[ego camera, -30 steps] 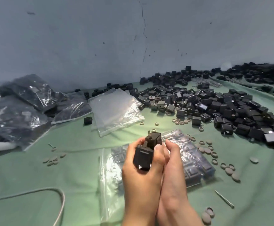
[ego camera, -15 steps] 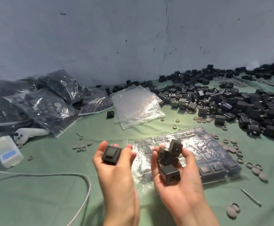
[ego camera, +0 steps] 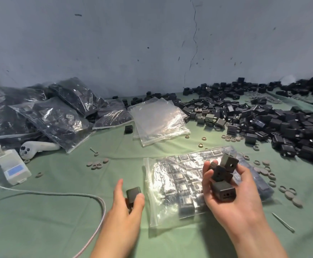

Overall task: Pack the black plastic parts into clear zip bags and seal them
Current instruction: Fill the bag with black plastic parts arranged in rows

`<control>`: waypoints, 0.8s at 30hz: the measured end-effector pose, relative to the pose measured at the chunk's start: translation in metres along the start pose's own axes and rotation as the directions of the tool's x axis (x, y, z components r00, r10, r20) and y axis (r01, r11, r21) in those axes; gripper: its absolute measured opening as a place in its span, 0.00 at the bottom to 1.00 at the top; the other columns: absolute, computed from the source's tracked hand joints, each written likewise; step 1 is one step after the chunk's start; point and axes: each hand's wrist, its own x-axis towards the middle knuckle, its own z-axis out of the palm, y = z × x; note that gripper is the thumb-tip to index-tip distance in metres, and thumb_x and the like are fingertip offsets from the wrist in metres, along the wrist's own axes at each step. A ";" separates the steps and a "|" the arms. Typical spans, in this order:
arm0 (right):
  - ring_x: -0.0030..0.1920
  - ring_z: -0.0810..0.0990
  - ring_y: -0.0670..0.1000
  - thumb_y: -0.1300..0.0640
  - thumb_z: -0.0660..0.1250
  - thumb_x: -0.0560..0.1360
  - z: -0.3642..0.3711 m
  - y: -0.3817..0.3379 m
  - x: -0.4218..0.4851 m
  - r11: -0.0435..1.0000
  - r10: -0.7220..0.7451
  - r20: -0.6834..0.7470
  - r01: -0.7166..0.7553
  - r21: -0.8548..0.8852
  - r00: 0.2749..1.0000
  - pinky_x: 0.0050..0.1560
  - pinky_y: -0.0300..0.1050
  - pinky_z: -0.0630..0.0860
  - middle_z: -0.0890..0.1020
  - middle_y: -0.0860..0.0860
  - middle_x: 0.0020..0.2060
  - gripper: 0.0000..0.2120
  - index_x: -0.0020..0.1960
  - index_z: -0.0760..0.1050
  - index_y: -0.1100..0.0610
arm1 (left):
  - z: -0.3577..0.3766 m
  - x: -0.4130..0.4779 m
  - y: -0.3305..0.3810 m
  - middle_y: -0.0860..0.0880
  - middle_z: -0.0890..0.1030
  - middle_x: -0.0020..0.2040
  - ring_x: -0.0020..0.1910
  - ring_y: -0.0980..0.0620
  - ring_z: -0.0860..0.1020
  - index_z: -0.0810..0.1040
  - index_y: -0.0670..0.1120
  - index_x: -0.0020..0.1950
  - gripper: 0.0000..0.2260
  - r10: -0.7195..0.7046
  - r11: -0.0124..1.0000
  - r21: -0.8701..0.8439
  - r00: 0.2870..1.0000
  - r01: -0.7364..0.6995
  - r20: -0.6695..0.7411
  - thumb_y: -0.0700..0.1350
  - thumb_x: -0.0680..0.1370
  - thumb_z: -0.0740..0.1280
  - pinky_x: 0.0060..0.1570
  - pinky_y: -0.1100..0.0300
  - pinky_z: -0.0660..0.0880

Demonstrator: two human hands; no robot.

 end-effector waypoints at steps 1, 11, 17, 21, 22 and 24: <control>0.42 0.85 0.55 0.51 0.69 0.75 -0.001 -0.001 0.000 1.000 -0.002 -0.002 0.002 -0.006 1.000 0.33 0.41 0.82 0.84 0.64 0.49 0.20 0.63 0.75 0.60 | -0.001 0.000 -0.001 0.56 0.77 0.36 0.32 0.62 0.74 0.56 0.52 0.76 0.30 0.022 0.998 0.058 1.000 -0.023 0.014 0.56 0.78 0.64 0.40 0.62 0.70; 0.45 0.85 0.55 0.51 0.69 0.76 -0.003 -0.007 -0.002 0.999 -0.041 0.006 0.042 -0.031 0.999 0.34 0.41 0.81 0.84 0.62 0.50 0.19 0.63 0.76 0.59 | -0.006 -0.001 -0.001 0.58 0.72 0.49 0.48 0.67 0.73 0.70 0.67 0.52 0.18 0.278 0.927 0.227 0.954 -0.297 0.115 0.41 0.79 0.65 0.45 0.73 0.67; 0.45 0.85 0.55 0.51 0.69 0.75 -0.002 -0.011 -0.001 0.998 -0.063 0.007 0.063 -0.013 0.998 0.35 0.41 0.81 0.84 0.62 0.52 0.17 0.60 0.76 0.59 | -0.004 -0.002 -0.007 0.59 0.72 0.54 0.54 0.68 0.73 0.75 0.64 0.52 0.19 0.311 0.931 0.134 0.929 -0.340 0.201 0.36 0.78 0.62 0.51 0.73 0.69; 0.44 0.85 0.55 0.51 0.69 0.76 -0.001 -0.013 0.002 0.997 -0.075 0.007 0.075 -0.009 0.997 0.34 0.41 0.81 0.84 0.62 0.50 0.16 0.59 0.76 0.59 | -0.006 0.000 -0.008 0.57 0.79 0.52 0.48 0.67 0.78 0.80 0.57 0.49 0.10 0.249 0.968 -0.012 0.953 -0.250 0.174 0.41 0.79 0.66 0.50 0.72 0.72; 0.44 0.85 0.55 0.51 0.68 0.77 0.000 -0.012 0.003 0.997 -0.078 0.007 0.078 -0.011 0.997 0.34 0.41 0.81 0.85 0.62 0.49 0.15 0.59 0.76 0.59 | -0.005 0.001 -0.008 0.57 0.81 0.50 0.46 0.67 0.79 0.79 0.55 0.49 0.07 0.221 0.975 -0.038 0.965 -0.217 0.139 0.42 0.79 0.67 0.49 0.72 0.73; 0.44 0.85 0.54 0.50 0.68 0.77 0.001 -0.011 0.004 0.997 -0.082 0.003 0.082 -0.013 0.997 0.35 0.40 0.81 0.85 0.62 0.47 0.15 0.59 0.76 0.59 | -0.004 0.003 -0.006 0.57 0.82 0.47 0.44 0.67 0.79 0.77 0.54 0.50 0.04 0.152 0.986 -0.077 0.985 -0.146 0.082 0.46 0.78 0.69 0.47 0.73 0.73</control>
